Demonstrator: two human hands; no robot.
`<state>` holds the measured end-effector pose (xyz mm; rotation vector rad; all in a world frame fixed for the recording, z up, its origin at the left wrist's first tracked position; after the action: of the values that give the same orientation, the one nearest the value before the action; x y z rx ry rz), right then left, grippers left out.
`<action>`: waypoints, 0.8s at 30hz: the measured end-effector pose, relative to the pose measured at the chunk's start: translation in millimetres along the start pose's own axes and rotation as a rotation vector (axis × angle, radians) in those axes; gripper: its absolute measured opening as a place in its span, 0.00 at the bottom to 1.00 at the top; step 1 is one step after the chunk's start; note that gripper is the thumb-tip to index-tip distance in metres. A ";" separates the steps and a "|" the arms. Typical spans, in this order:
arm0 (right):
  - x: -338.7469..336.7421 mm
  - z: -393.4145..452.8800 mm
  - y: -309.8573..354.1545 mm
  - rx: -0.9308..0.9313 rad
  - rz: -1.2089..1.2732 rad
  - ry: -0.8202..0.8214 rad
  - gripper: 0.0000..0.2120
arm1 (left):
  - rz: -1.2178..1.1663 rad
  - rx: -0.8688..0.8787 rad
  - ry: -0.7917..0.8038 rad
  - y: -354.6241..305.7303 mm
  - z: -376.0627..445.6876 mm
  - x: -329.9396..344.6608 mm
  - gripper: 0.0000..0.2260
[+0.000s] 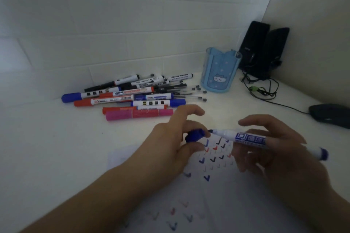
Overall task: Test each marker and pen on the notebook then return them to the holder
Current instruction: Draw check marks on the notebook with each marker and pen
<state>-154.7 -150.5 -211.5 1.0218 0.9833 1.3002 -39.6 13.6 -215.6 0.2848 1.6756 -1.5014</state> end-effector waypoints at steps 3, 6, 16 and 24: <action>2.1 -0.2 1.0 -0.025 0.006 -0.028 0.11 | -0.032 -0.031 0.002 0.0 0.2 1.1 0.18; 2.7 -1.4 2.2 -0.001 -0.003 -0.038 0.08 | 0.003 -0.037 -0.017 -2.0 0.0 0.7 0.16; 4.5 0.4 4.1 0.089 -0.114 -0.031 0.18 | 0.021 0.058 -0.013 -9.5 -5.3 0.3 0.13; 7.6 0.3 9.0 0.077 -0.091 -0.005 0.21 | -0.238 0.075 -0.066 -10.2 -9.7 -0.6 0.12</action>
<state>-156.6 -142.8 -202.7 1.0259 1.0708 1.1924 -50.1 19.9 -208.8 0.0754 1.6478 -1.7317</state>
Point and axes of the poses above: each hand's wrist, its own z-axis towards the middle knuckle, its own x-axis out of the palm, y = z × x, the point moved 2 cm from there along z, towards the middle knuckle, and after that the axes turned 14 degrees about y, right-handed, at the moved point
